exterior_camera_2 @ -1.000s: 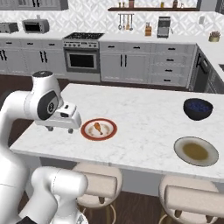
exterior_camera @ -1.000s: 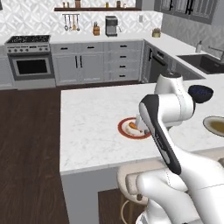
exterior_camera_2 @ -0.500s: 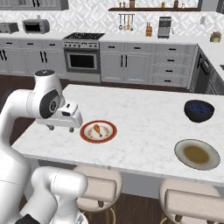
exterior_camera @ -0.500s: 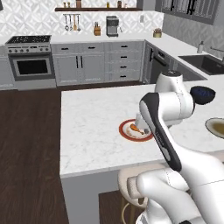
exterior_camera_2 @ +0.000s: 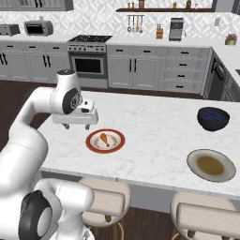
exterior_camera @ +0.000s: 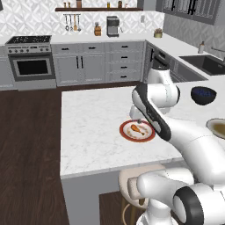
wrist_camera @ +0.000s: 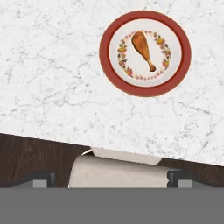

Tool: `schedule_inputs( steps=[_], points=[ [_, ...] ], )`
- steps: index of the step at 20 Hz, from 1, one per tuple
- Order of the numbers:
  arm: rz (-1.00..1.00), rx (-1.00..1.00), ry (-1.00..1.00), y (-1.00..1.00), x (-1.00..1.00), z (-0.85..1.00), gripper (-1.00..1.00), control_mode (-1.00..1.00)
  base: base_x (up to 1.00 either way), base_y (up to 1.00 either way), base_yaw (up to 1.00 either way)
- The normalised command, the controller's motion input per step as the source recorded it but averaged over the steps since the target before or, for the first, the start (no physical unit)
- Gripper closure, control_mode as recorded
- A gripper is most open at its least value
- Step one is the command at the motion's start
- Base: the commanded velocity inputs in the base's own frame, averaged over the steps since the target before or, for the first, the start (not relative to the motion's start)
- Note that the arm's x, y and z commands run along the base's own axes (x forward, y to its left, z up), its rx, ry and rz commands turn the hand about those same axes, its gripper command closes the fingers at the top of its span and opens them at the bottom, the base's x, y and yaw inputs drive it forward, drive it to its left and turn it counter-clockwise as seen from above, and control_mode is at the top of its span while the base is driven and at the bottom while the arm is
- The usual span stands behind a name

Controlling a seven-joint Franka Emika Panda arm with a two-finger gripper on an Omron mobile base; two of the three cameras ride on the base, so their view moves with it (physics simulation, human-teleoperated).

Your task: Pick the chicken drumstick and garlic from their plates and place them in the bowl. Then put the bowl in the fridge.

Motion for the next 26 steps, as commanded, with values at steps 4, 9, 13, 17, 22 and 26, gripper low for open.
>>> schedule_inputs(
  steps=[4, 9, 13, 17, 22, 26],
  points=[
    [0.15, -0.06, 0.07, -0.43, 1.00, -0.49, -1.00, -1.00, 0.00, 0.00, 0.00],
    [0.05, -0.16, 0.22, -0.19, 0.84, -0.78, -1.00, -1.00, 0.00, 0.00, 0.00],
    [0.02, 0.00, -0.02, -0.22, 0.69, -0.35, -1.00, -1.00, 0.00, 0.00, 0.00],
    [0.00, 0.00, 0.01, -0.08, 0.77, -0.49, -1.00, -1.00, 0.00, 0.00, 0.00],
    [0.03, 0.00, 0.00, 0.00, 0.43, -0.62, -1.00, -1.00, 0.00, 0.00, 0.00],
    [0.10, 0.00, -0.01, -0.07, 0.33, -0.66, -1.00, -1.00, 0.00, 0.00, 0.00]
  ],
)
